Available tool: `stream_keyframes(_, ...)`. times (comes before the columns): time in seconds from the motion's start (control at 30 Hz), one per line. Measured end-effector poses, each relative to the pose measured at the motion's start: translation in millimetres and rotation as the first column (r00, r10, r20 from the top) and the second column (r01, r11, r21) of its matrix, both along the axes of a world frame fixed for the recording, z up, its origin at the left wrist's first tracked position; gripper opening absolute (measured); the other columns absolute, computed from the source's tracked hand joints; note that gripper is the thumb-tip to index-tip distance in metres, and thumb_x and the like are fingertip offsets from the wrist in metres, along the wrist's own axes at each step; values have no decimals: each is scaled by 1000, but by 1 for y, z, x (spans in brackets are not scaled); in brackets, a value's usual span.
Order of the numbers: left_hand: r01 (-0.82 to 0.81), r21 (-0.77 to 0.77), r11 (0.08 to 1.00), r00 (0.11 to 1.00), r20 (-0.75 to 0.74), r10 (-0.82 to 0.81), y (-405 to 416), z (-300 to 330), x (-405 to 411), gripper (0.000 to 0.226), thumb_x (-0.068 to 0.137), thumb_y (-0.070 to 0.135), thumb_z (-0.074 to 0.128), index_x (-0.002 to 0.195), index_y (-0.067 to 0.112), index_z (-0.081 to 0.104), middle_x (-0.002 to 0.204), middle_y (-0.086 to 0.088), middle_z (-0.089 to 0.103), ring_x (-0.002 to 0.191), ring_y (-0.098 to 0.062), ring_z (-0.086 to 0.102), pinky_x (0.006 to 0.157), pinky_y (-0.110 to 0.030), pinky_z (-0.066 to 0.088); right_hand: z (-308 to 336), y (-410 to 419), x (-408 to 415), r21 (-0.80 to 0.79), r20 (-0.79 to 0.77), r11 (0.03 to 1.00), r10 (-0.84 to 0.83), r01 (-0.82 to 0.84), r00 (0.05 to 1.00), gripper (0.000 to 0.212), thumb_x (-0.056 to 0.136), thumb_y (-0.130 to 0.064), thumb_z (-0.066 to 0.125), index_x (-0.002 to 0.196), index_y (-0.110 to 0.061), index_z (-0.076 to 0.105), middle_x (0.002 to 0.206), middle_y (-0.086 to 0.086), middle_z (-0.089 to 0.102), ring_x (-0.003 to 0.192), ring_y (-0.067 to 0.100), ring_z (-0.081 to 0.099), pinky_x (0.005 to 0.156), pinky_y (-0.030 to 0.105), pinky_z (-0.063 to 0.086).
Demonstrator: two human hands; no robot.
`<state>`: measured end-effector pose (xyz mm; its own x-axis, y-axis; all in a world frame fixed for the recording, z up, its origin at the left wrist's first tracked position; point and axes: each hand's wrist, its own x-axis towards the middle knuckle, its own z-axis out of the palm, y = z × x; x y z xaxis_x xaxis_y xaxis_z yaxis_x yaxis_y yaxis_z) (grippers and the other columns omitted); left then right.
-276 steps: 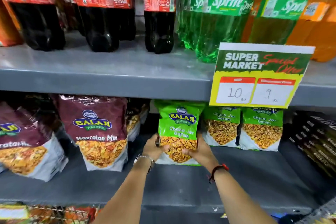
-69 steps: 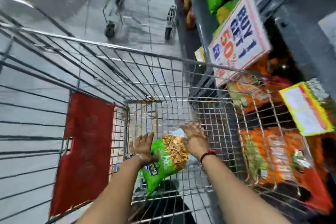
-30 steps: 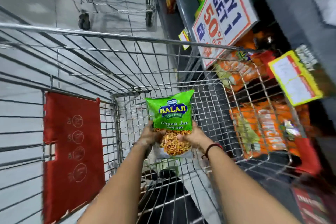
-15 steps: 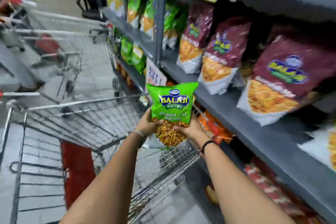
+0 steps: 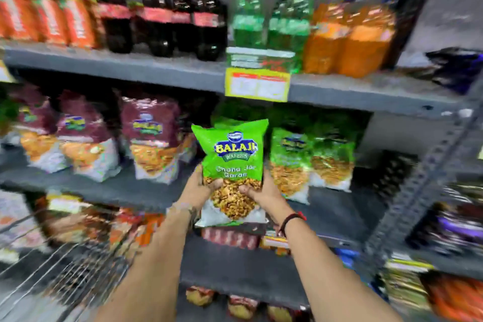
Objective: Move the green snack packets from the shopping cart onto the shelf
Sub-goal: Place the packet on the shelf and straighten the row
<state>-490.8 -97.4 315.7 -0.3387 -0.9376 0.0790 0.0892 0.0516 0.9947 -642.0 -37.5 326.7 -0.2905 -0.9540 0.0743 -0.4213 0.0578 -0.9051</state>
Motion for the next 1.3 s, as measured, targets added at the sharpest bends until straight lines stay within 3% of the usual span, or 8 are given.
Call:
stream_keyframes(0.27,299,-16,954,939,181,-291,9,8,-164,69,77,10,67,134,16,30,135,-8,45,126,-20,41,111,-34,29,-8,47,-128,-65,121,904,-414,423,902,67,60,-25,68,123,-15,46,122,17,61,115,32,56,102,52,41)
stream_keyframes(0.47,385,-48,922,873,342,-347,7,8,-240,66,84,5,58,139,11,22,141,-8,39,133,-23,34,108,-31,29,-12,51,-180,-14,128,787,-610,616,782,49,77,5,63,121,-5,44,109,14,60,104,25,56,89,31,40)
stream_keyframes(0.7,249,-46,968,909,355,-217,-10,-6,-296,63,83,0,57,138,13,28,137,-15,48,122,-29,47,84,-22,36,-37,10,-220,4,144,709,-698,705,701,48,79,-3,62,121,-7,41,120,21,57,110,34,56,96,45,43)
stream_keyframes(0.87,190,-30,981,906,389,-164,-25,-33,-322,65,78,-2,63,135,6,32,135,-16,50,125,-28,46,97,-25,38,-74,-11,-243,-50,138,658,-740,751,658,73,65,-73,46,116,-20,42,112,17,61,103,31,59,85,47,48)
stream_keyframes(0.97,195,-15,981,879,446,-169,-23,-45,-333,62,81,5,62,135,5,31,137,-16,48,124,-28,46,98,-31,37,-74,-16,-252,-80,62,611,-786,788,615,48,80,-10,56,126,-14,43,114,21,63,106,37,58,86,48,48)
stream_keyframes(1.07,185,-66,980,870,475,-132,-23,-46,-338,72,80,25,64,138,10,26,140,-20,44,126,-34,44,100,-36,37,-74,-20,-253,-76,61,600,-794,796,605,60,77,4,51,134,-13,37,127,21,56,118,38,51,98,50,43)
stream_keyframes(1.17,100,-185,978,885,466,-3,-28,-63,-341,106,56,75,50,136,9,30,141,-25,40,131,-41,35,109,-49,34,-75,-15,-242,-78,128,594,-790,801,599,66,83,-25,54,139,-9,25,145,18,39,135,33,33,113,53,21)
stream_keyframes(1.3,117,-220,968,881,474,1,-9,-71,-332,107,62,73,48,140,5,20,151,-14,21,141,-28,16,115,-37,22,-89,-6,-233,-93,181,536,-819,839,544,85,69,-63,25,138,-14,30,147,11,36,138,28,29,115,52,14)
